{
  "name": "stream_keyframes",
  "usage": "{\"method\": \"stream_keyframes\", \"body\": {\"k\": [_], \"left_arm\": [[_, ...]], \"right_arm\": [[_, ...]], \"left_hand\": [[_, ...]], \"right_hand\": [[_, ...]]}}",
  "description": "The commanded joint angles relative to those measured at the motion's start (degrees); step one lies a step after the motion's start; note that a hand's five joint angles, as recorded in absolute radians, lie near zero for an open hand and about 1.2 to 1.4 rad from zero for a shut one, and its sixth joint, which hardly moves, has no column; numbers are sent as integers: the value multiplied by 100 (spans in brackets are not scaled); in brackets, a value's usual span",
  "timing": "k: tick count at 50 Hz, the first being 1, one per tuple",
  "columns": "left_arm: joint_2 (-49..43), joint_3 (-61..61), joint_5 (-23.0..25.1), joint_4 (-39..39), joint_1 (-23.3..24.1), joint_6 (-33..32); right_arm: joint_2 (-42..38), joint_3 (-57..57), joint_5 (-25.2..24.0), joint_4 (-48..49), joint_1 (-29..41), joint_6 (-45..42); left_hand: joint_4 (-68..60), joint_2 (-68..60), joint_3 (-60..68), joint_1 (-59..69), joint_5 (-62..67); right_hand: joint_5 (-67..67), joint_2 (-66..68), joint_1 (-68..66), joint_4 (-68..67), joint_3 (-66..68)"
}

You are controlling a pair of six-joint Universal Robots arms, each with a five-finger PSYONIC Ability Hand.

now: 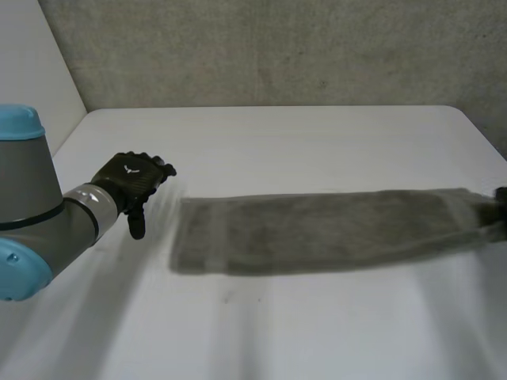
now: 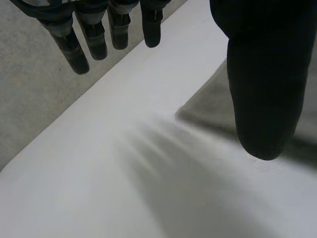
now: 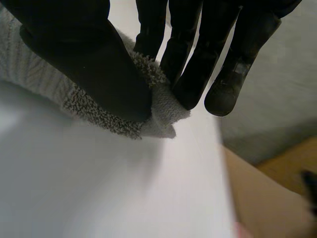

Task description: Fold the towel.

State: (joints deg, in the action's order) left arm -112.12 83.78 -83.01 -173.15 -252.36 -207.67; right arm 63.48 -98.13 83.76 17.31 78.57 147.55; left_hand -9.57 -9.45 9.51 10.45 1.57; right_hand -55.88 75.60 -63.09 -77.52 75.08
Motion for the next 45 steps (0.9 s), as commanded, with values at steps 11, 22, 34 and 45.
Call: {"method": "stream_keyframes", "body": {"k": [11,22,34,45], "left_arm": [[286,77,-22,-17,-103,94],[410,156,-14,-17,-173,350],[401,244,-5,-70,-174,359],[375,7,-22,-184,-51,376]], "right_arm": [[656,1155,150,-69,2536,484],[-571,1822,158,-69,5386,520],[-1242,2070,132,-166,5810,670],[-163,1746,-70,-674,5180,2189]], "left_hand": [[-43,-55,49,-45,-157],[-43,-55,49,-45,-157],[-43,-55,49,-45,-157],[-47,-60,54,-40,-152]], "right_hand": [[-1412,440,-1691,-248,492],[-1412,440,-1691,-248,492],[-1412,440,-1691,-248,492],[5588,-6560,5309,6752,-6508]]}}
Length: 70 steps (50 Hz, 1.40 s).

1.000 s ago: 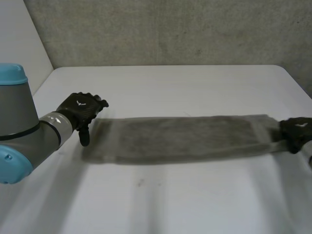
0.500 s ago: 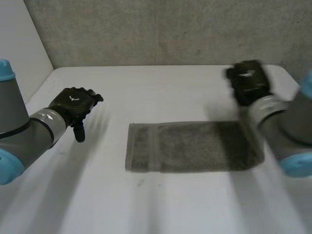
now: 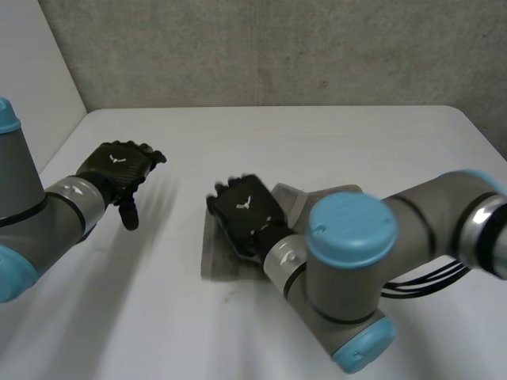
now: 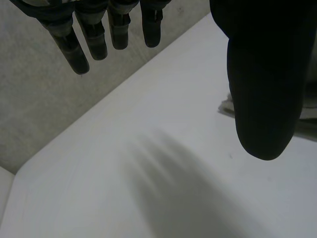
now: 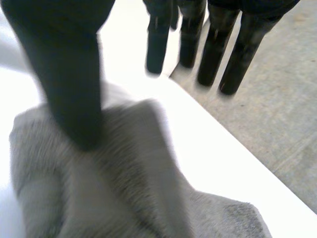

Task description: Fold the towel.

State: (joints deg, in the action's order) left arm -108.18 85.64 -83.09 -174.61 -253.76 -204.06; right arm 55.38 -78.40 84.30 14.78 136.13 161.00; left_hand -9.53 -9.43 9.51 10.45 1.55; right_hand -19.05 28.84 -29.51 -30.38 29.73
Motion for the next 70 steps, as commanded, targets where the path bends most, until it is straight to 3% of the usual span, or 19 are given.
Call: {"method": "stream_keyframes", "body": {"k": [1,7,14,17,21,25,30,37,43,56,62,70], "left_arm": [[-45,-214,-15,-47,142,24],[-124,-381,-23,-73,485,15],[-203,-504,-32,-82,652,24],[-247,-548,-32,-91,740,24],[-335,-583,-32,-91,880,41],[-476,-618,-23,-187,1110,217],[-835,-829,-6,-714,1487,1278],[-1485,-1399,195,-934,1988,2132],[-1995,-1777,530,-969,2225,2265],[-3306,-2947,451,-864,2349,2212],[-3499,-3158,-94,-829,2279,2212],[-3306,-2984,-1480,-610,2033,2195]], "right_arm": [[833,-385,-125,-624,-875,923],[1300,-1158,-186,-1126,-1772,889],[1379,-2160,-186,-864,-2625,574],[1415,-2582,-186,-574,-2828,345],[1406,-2996,-177,-135,-2890,221],[1415,-3112,-186,77,-2987,221],[1415,-3138,-169,148,-3014,230],[1432,-3190,-160,191,-2979,283],[1432,-3226,-142,297,-2952,256],[1397,-3235,-81,429,-2934,239],[1327,-3226,-72,490,-2917,203],[1178,-3173,226,631,-2908,-164]], "left_hand": [[-52,-62,53,-40,-150],[-69,-79,70,-24,-133],[-69,-79,70,-23,-133],[-86,-96,87,-7,-116],[-136,-146,137,43,-66],[-237,-247,238,145,35],[-271,-281,272,178,69],[-271,-281,272,178,69],[-287,-297,289,195,85],[-338,-348,339,245,136],[-422,-432,423,330,220],[-422,-432,423,330,220]], "right_hand": [[1905,-1884,1951,2038,-1973],[1905,-1884,1951,2038,-1973],[1905,-1884,1951,2038,-1973],[841,-821,887,974,-910],[-19,39,27,114,-49],[-38,58,8,95,-30],[-38,58,8,95,-30],[12,8,58,145,-81],[29,-9,75,162,-98],[-21,42,25,112,-47],[-1232,1253,-1186,-1099,1164],[-3649,3670,-3603,-3516,3581]]}}
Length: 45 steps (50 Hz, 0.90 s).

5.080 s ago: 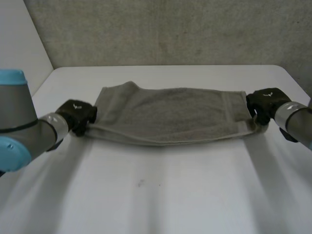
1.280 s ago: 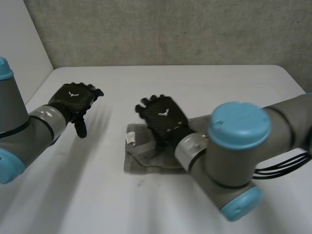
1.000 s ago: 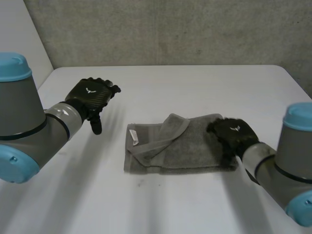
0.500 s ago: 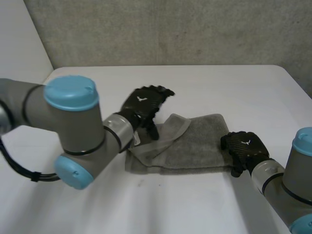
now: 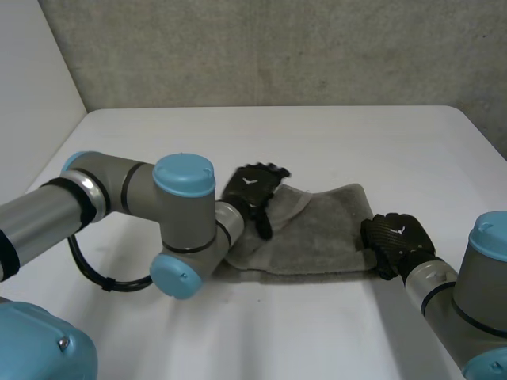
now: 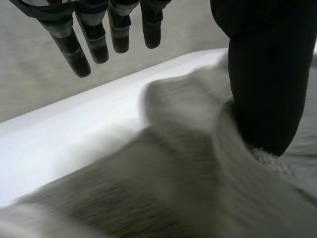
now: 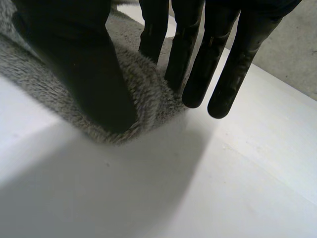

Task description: Fold the towel.

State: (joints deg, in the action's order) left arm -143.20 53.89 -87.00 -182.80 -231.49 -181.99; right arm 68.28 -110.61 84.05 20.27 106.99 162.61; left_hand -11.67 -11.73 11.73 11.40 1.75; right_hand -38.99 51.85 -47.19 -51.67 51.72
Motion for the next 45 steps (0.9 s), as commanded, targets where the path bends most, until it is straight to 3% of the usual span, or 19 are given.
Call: {"method": "stream_keyframes", "body": {"k": [1,3,11,20,25,31,35,37,38,39,43,45], "left_arm": [[196,192,-1091,210,-195,-12],[406,506,-1389,420,-204,-65],[1163,1572,-1469,386,-169,-65],[2120,2291,-1486,307,-221,-39],[2744,2844,-1495,298,-852,-38],[3079,3180,-1451,219,-1373,-65],[3246,3355,-1329,192,-1680,-74],[3264,3365,-1249,201,-1681,-83],[3264,3356,-1162,210,-1672,-83],[3272,3321,-1083,210,-1672,-83],[3308,3180,-968,236,-1663,-74],[3290,2944,-941,245,-1567,-65]], "right_arm": [[-113,48,252,82,6,-326],[-140,83,427,108,15,-623],[-69,540,525,197,709,-1056],[-323,1875,437,153,2254,-1924],[-955,2534,-18,109,3089,-2321],[-1641,3000,-643,-171,3390,-2269],[-1835,3229,-732,-409,3425,-2102],[-1845,3335,-688,-489,3416,-1952],[-1775,3344,-566,-506,3390,-1761],[-1661,3336,-356,-524,3364,-1524],[-1195,3274,200,-559,3320,-906],[-757,3082,541,-647,3163,-163]], "left_hand": [[-208,-202,202,234,200],[-174,-168,168,201,166],[-107,-101,101,133,99],[-73,-67,67,100,65],[-23,-17,17,49,15],[-40,-34,34,66,32],[-56,-50,50,83,48],[-73,-67,67,100,65],[-90,-84,84,116,82],[-90,-84,84,117,82],[-90,-84,84,117,82],[-90,-84,84,117,82]], "right_hand": [[-1660,1375,-1841,-1392,1388],[-3032,2747,-3213,-2765,2760],[-3101,2815,-3281,-2833,2828],[-3101,2815,-3281,-2833,2828],[-3101,2815,-3281,-2833,2828],[-3101,2815,-3281,-2833,2828],[-3101,2815,-3281,-2833,2828],[-2367,2081,-2547,-2099,2094],[1231,-1516,1050,1498,-1503],[3899,-4185,3719,4167,-4172],[3899,-4185,3719,4167,-4172],[3899,-4185,3719,4167,-4172]]}}
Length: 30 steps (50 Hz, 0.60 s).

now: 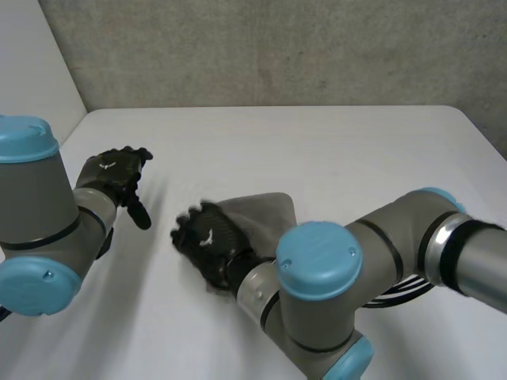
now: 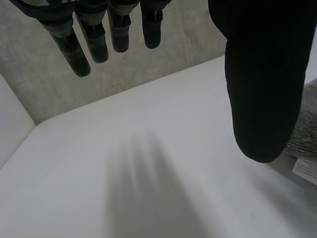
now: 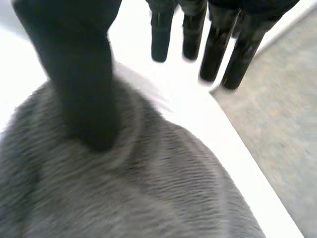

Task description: Fold the towel.

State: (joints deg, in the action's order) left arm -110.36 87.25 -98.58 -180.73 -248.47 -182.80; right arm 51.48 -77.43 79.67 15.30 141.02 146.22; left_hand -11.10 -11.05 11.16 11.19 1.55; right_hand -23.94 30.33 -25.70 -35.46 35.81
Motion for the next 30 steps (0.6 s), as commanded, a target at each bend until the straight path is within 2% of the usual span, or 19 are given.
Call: {"method": "stream_keyframes", "body": {"k": [1,3,4,6,7,9,10,12,14,15,18,21,27,30], "left_arm": [[6,-393,216,38,132,16],[-64,-681,216,47,368,51],[-65,-683,216,47,370,51],[-134,-902,216,47,667,86],[-135,-903,216,47,668,86],[-257,-999,216,47,974,147],[-258,-999,216,47,976,148],[-450,-1034,269,47,1317,244],[-573,-1034,321,47,1458,270],[-574,-1034,322,47,1459,271],[-1109,-1043,278,108,1582,236],[-1356,-982,234,274,1556,227],[-1585,-841,102,354,1363,218],[-1620,-727,85,354,1284,200]], "right_arm": [[925,-238,980,-150,-241,1480],[1301,-465,998,-395,-609,2162],[1303,-466,998,-396,-610,2165],[1609,-571,998,-833,-916,2751],[1611,-572,998,-836,-918,2754],[1672,-554,989,-1369,-1285,3357],[1672,-554,989,-1372,-1287,3361],[1655,-466,945,-1862,-1611,3894],[1594,-414,849,-2012,-1717,4088],[1593,-413,848,-2014,-1718,4090],[1146,-212,305,-2198,-1858,4292],[865,-63,128,-2207,-1876,4284],[283,175,127,-2207,-1806,4204],[-15,290,171,-2172,-1735,3844]], "left_hand": [[-147,-152,141,138,102],[-163,-169,158,154,118],[-164,-169,158,155,119],[-147,-152,141,138,102],[-147,-152,141,138,102],[-147,-152,141,138,102],[-147,-152,141,138,102],[-147,-152,141,138,102],[-147,-152,141,138,102],[-147,-152,141,138,102],[-214,-219,209,205,169],[-197,-203,192,188,152],[-164,-169,158,155,119],[-180,-186,175,171,135]], "right_hand": [[2394,-2033,1570,2546,-2581],[2394,-2033,1570,2546,-2581],[2394,-2033,1570,2546,-2581],[2394,-2033,1570,2546,-2581],[2394,-2033,1570,2546,-2581],[2394,-2033,1570,2546,-2581],[2394,-2033,1570,2546,-2581],[2394,-2033,1570,2546,-2581],[2394,-2033,1570,2546,-2581],[2394,-2033,1570,2546,-2581],[2394,-2033,1570,2546,-2581],[2394,-2033,1570,2546,-2581],[2394,-2033,1570,2546,-2581],[2394,-2033,1570,2546,-2581]]}}
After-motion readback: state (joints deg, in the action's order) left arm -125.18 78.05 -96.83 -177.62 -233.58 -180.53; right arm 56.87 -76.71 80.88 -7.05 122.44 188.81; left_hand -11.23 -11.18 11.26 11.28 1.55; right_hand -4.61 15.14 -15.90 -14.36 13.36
